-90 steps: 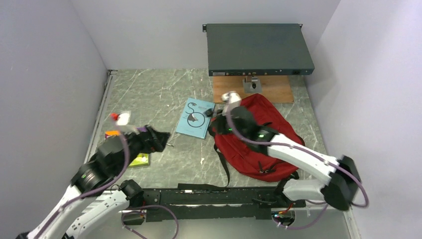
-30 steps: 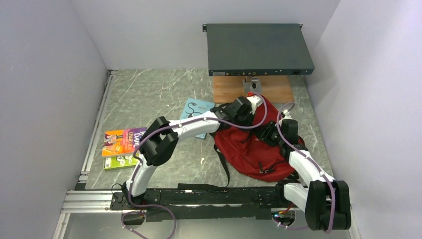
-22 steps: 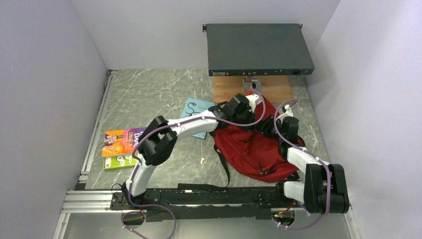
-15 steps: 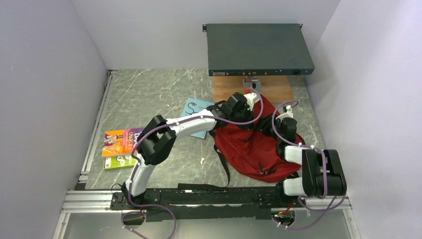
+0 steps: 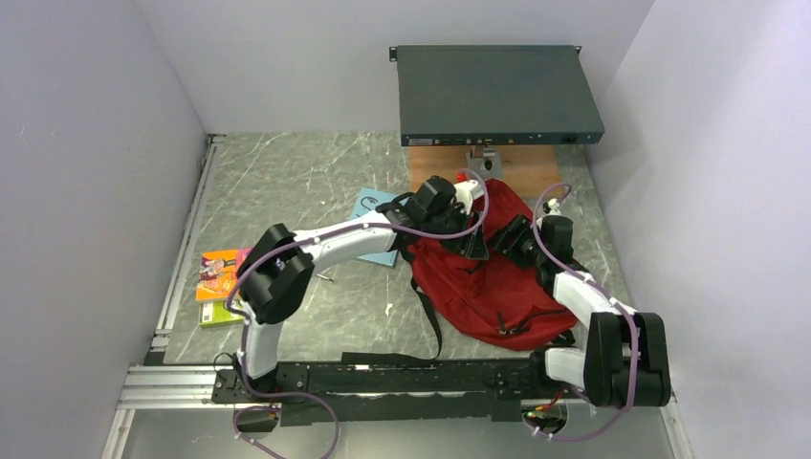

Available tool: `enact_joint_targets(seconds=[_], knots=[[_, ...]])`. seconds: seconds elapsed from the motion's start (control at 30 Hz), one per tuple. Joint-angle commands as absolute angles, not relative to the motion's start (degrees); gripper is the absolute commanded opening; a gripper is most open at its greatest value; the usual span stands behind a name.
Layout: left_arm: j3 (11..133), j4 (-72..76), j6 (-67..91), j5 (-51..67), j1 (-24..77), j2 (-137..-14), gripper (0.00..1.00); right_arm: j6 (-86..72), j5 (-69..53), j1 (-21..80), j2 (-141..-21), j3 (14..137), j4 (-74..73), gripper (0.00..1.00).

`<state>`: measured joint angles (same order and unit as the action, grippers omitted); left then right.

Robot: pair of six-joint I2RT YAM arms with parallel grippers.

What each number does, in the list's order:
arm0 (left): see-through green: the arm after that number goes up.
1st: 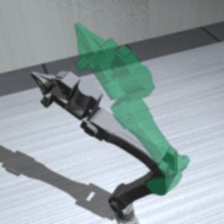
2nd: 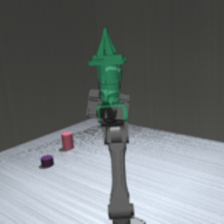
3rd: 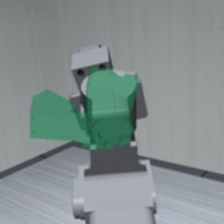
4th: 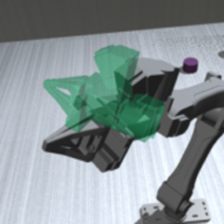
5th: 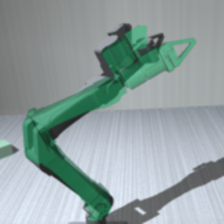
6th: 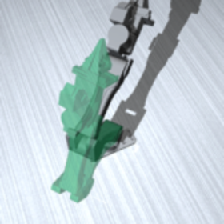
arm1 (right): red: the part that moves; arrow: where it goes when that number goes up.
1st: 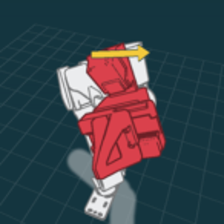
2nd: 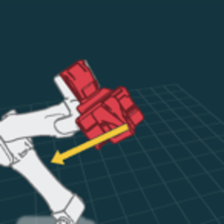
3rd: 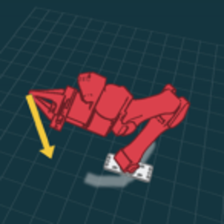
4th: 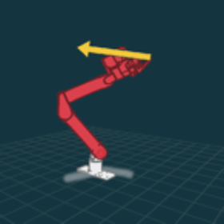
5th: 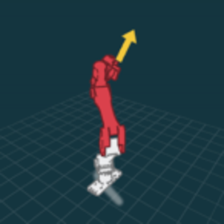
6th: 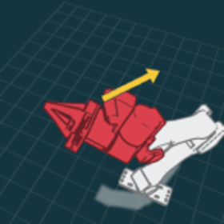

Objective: Pack the student bag
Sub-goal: Place the stationery in the student bag.

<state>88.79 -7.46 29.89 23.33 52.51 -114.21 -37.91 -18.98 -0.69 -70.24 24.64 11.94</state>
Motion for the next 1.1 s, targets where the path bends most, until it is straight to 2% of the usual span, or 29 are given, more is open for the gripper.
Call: enact_joint_targets(seconds=[0.0,0.17,0.23,0.27,0.3,0.43,0.53,0.67,0.8,0.97,1.07], knots=[[85.95,-3.36,29.88,27.26,52.29,-103.83,0.60,-32.03,-15.45,-0.45,-67.26,28.90,-3.65,0.67],[81.03,-4.50,29.07,26.71,52.29,-98.06,0.66,-29.88,-13.36,-0.48,-63.32,30.11,-10.86,0.66],[78.63,-5.61,28.65,24.96,52.26,-96.08,0.72,-29.19,-12.36,-0.40,-60.10,30.84,-15.49,0.64],[77.38,-6.11,28.18,24.24,52.28,-95.12,0.80,-28.84,-11.72,-0.29,-58.05,31.26,-18.00,0.64],[75.77,-6.48,27.95,23.35,52.23,-93.99,0.83,-28.52,-10.66,-0.34,-55.76,31.86,-20.68,0.64],[68.28,-5.53,28.12,20.79,52.13,-88.97,0.84,-27.58,-4.29,5.41,-46.60,35.06,-28.50,0.63],[63.73,-4.19,29.36,19.86,52.16,-85.17,0.83,-28.37,2.23,15.38,-44.63,37.46,-28.33,0.62],[57.76,-1.57,31.17,18.67,52.20,-79.83,0.83,-24.16,11.97,30.68,-52.02,42.64,-28.75,0.61],[52.72,-2.93,31.64,14.80,52.17,-72.79,0.83,-22.69,18.69,37.81,-61.61,49.83,-33.50,0.54],[46.63,-4.31,32.16,10.04,52.07,-64.50,0.87,-23.18,25.72,45.13,-68.43,52.39,-36.64,0.43],[45.16,-5.95,32.29,10.08,51.90,-62.13,0.88,-21.72,29.45,48.01,-72.98,53.69,-38.57,0.44]])
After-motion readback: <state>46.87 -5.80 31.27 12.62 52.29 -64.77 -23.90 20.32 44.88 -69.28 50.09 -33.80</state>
